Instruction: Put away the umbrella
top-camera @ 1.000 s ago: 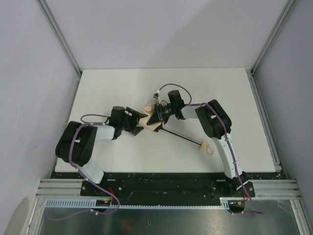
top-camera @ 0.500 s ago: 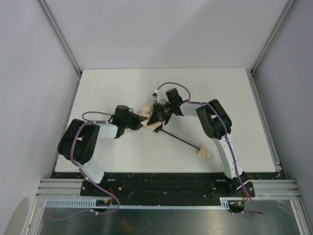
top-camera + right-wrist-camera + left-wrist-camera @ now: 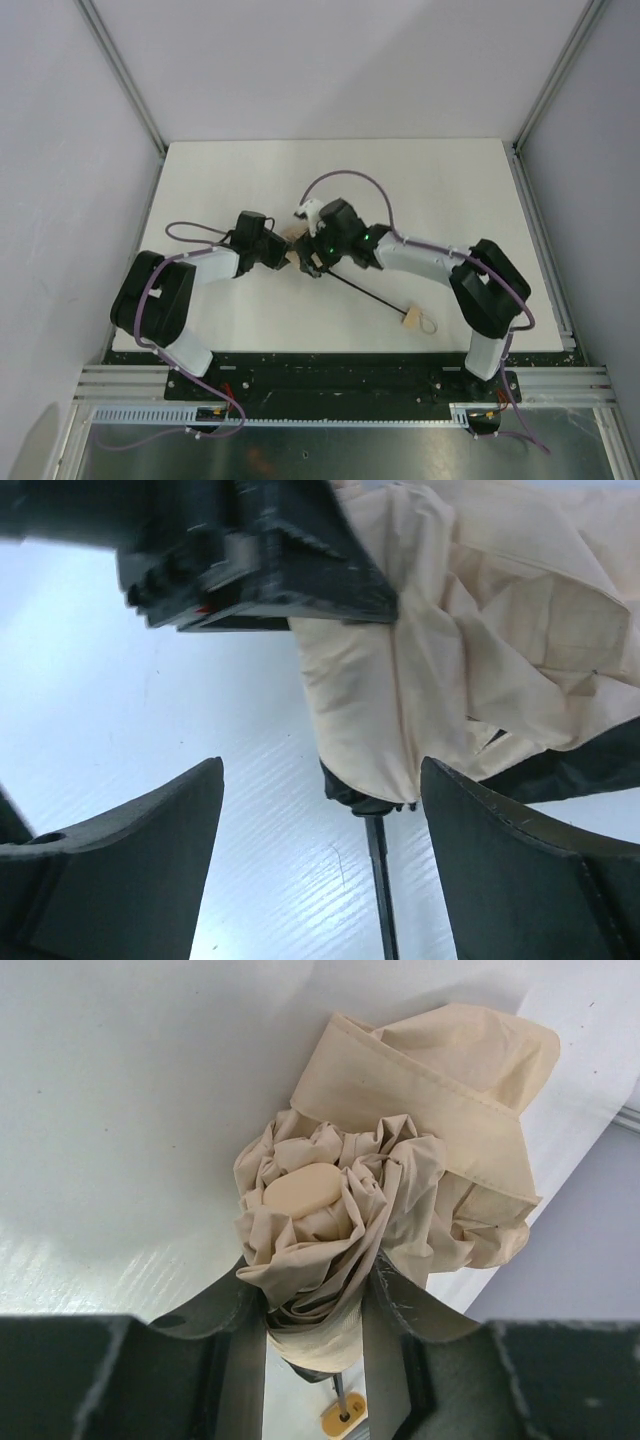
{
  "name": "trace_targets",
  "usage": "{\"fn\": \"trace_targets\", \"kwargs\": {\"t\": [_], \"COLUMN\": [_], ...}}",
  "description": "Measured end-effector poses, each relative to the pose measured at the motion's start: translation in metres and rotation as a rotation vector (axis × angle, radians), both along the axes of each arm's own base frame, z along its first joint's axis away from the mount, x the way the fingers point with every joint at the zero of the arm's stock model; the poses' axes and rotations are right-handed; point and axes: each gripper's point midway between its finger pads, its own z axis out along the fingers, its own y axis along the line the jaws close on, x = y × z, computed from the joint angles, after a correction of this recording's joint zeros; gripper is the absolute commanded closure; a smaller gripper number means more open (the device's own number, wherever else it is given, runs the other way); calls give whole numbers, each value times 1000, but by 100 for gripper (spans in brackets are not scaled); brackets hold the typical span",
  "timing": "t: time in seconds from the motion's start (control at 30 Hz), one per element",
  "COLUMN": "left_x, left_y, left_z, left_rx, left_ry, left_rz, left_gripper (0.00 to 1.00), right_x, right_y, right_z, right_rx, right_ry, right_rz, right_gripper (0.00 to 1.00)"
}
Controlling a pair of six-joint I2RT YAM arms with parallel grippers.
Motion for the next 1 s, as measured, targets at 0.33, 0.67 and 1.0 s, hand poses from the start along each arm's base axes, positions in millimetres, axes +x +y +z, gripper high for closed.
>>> {"fn": "trace_targets", "kwargs": {"t": [0.33,0.67,1.0], "left_x": [-9,-20,-16], "left_y": [5,8,17], "left_z": [-2,-2,3], "left_rx": [0,-9,21], "left_ry": [65,124,133], "left_rz": [0,-5,8], "left_gripper": [100,100,43], "right_x": [-31,15,19], "right_y": [39,36,47], "right_z": [-15,-56,-66], "right_rx": [-212,-296,-112], "right_ry": [-515,-645,-431], "right_rz": [106,26,76], "right_gripper": [19,50,100]}}
